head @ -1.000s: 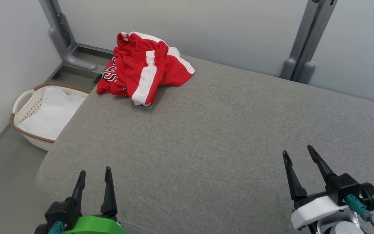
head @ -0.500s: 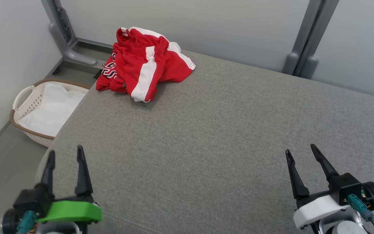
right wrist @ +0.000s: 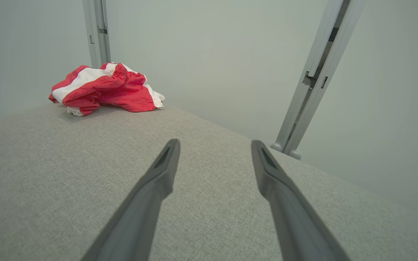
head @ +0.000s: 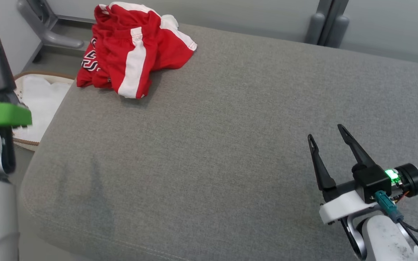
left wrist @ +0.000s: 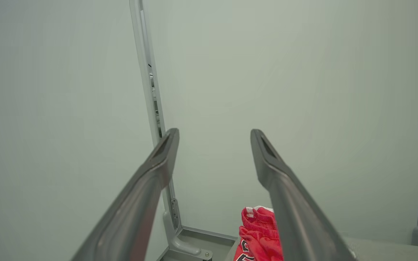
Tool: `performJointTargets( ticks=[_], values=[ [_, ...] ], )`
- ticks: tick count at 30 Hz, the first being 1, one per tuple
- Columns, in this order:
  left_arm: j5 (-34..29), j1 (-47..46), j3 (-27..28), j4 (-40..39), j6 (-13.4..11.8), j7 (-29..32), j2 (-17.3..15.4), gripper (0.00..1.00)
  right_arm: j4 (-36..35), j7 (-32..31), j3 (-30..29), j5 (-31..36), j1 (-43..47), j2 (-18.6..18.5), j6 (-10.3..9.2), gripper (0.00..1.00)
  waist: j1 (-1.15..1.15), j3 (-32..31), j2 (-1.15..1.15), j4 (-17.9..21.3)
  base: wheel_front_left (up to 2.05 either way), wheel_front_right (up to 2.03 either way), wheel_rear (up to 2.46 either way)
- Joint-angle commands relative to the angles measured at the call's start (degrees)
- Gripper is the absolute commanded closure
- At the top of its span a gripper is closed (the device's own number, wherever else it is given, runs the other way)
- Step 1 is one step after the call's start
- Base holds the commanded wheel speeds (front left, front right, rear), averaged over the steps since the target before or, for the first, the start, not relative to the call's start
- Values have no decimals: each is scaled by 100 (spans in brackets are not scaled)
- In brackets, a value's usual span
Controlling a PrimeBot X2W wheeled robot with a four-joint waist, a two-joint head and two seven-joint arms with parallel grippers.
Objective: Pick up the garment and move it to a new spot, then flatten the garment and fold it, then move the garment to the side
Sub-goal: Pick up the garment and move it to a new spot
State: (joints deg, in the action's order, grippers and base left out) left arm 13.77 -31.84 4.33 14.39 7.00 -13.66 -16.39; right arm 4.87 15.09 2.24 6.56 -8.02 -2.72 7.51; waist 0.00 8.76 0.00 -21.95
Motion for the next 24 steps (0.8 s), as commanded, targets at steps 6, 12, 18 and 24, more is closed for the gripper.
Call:
performJointTargets(
  ticks=[6, 12, 18, 24],
  values=[
    [387, -1353, -139, 1220, 45, 240, -190, 0, -130, 12, 111, 377, -419, -29, -5, 0, 0, 1053, 0, 676, 0, 0, 0],
    [943, -1997, -547, 2378, 55, 462, -151, 0, -176, 12, 192, 569, -627, -30, -5, 0, 0, 1530, 0, 914, 0, 0, 0],
    [1403, -2274, -1275, 3085, 54, 610, -145, 0, -261, 12, 202, 702, -716, -30, -5, 0, 0, 1865, 0, 1014, 0, 0, 0],
    [1775, -2434, -1903, 3601, 51, 792, -266, 0, -311, 12, 256, 733, -760, -29, -5, 0, 0, 2115, 0, 1064, 0, 0, 0]
  ],
)
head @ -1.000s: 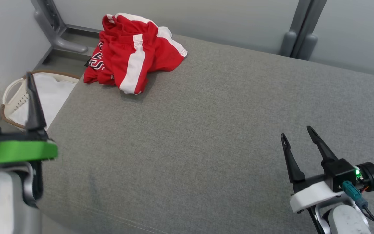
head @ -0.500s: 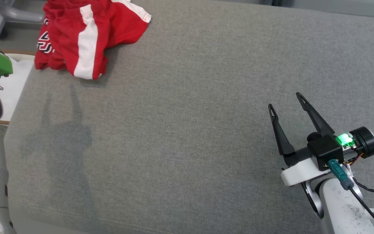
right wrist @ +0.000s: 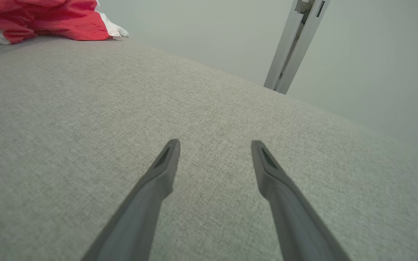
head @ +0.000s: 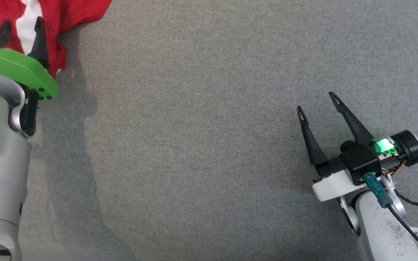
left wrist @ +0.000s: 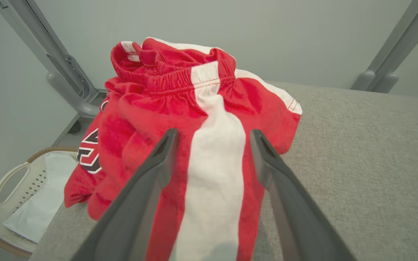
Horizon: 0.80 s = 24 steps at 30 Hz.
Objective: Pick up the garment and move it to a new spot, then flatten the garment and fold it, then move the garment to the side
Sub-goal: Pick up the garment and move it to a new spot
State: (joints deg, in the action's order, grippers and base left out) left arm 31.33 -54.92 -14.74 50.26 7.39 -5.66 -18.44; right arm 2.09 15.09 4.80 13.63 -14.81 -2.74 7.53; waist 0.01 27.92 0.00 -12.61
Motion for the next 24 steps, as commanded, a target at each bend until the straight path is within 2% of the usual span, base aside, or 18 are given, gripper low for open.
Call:
performJointTargets(
  ticks=[1, 5, 12, 13, 14, 16, 24],
  values=[
    [71, -166, -77, 98, 13, -4, -97, 0, -34, 12, 10, 31, -86, -26, -7, 0, -1, 242, 0, 137, 0, 0, 0],
    [38, -326, -268, 479, 13, -110, -264, 0, -51, 12, 36, 47, -109, -26, -7, 0, -1, 369, 0, 160, 0, 0, 0],
    [62, -638, -396, 1111, 13, -96, -295, 2, -34, 7, 23, 52, -110, -34, -8, 0, -1, 479, 0, 207, 0, 0, 0],
    [49, -666, -438, 1185, 13, -83, -304, 24, -32, 7, 22, 47, -116, -35, -8, 0, -1, 490, 0, 216, 0, 0, 0],
    [64, -694, -451, 1249, 13, -67, -305, 56, -30, 7, 21, 41, -118, -36, -8, 0, -1, 495, 0, 222, 0, 0, 0],
    [95, -745, -471, 1359, 13, -84, -315, 100, -22, 7, 20, 24, -129, -39, -8, 0, -1, 502, 0, 237, 0, 0, 0],
    [232, -847, -599, 1444, 14, -340, -363, 100, 39, 7, -16, -86, -104, -37, -8, 0, -1, 358, 0, 235, 0, 0, 0]
  ],
)
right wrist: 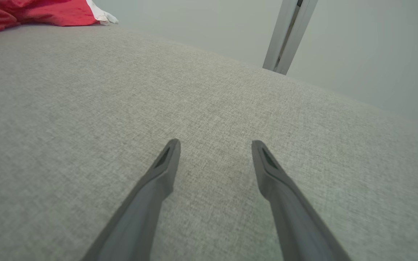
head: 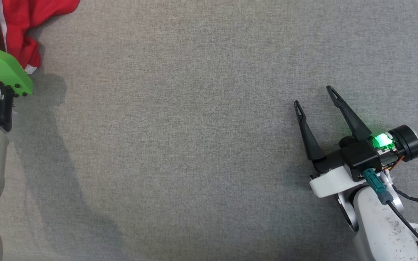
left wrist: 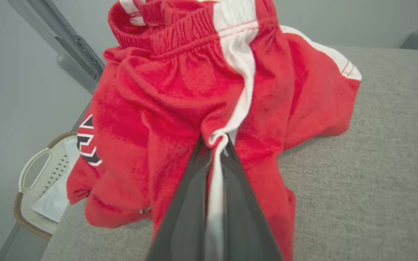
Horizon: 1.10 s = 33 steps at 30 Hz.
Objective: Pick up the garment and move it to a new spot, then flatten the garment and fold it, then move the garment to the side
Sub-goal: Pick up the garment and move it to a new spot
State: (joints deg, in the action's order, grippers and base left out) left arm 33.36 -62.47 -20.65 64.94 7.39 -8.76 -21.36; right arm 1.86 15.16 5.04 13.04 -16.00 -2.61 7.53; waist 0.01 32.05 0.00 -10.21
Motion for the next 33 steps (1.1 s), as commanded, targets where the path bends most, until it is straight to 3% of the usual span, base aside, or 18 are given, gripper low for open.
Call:
performJointTargets(
  ticks=[1, 12, 23, 28, 33],
  values=[
    [36, -91, -40, -45, 14, -62, -112, 100, 69, 0, -29, -56, 23, -49, -8, 0, -1, -92, 0, -4, 0, 0, 0],
    [-132, -199, -490, -380, 14, -247, -714, 100, 254, 2, 128, -516, 164, -40, -8, 0, -1, -953, 0, 132, 0, 0, 0],
    [-432, -232, -1320, -1502, 14, -87, -1120, 100, 445, 2, 96, -1013, 574, -35, -8, 0, -1, -2058, 0, 650, 0, 0, 0],
    [-459, -268, -1665, -2278, 14, 116, -1145, 100, 480, 2, 14, -1162, 794, -37, -8, 0, -1, -2401, 0, 965, 0, 0, 0],
    [-371, -285, -1895, -3012, 14, 356, -941, 100, 518, 2, -82, -1280, 977, -36, -8, 0, -1, -2648, 0, 1246, 0, 0, 0]
  ],
)
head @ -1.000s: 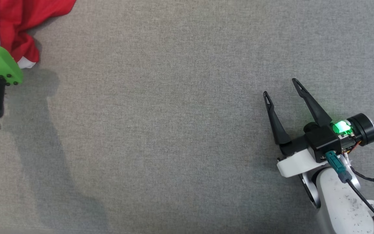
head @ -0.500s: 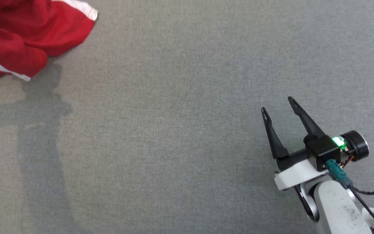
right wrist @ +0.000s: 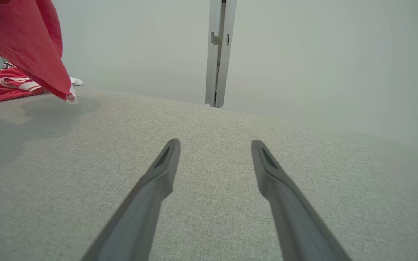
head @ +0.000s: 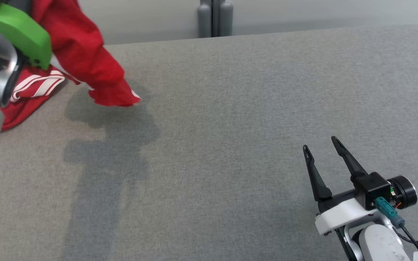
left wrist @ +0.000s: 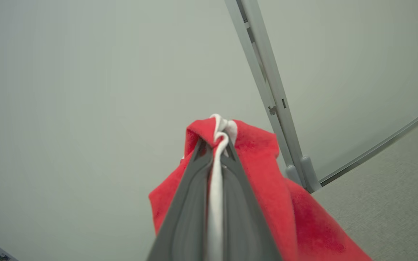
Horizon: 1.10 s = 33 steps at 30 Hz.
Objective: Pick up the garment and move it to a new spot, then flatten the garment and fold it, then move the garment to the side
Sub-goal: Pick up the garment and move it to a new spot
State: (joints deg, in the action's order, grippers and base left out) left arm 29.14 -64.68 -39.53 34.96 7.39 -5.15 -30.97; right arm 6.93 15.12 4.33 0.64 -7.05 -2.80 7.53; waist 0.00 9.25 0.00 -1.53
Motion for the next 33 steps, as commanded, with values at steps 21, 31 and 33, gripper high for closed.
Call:
performJointTargets(
  ticks=[21, 31, 33],
  values=[
    [1427, 2016, -156, -43, -556, -635, 2457, 100, -15, 5, -226, -264, 51, -18, -8, 0, 0, -75, 0, 679, 0, 0, 0],
    [1216, 2838, -200, 970, -517, -993, 2580, 100, 24, 5, -264, -172, -21, -18, -8, 0, 0, 75, 0, 522, 0, 0, 0],
    [1132, 2959, -162, 1051, -514, -1004, 2589, 81, 38, 5, -255, -157, -29, -18, -8, 0, 0, 83, 0, 493, 0, 0, 0]
  ],
)
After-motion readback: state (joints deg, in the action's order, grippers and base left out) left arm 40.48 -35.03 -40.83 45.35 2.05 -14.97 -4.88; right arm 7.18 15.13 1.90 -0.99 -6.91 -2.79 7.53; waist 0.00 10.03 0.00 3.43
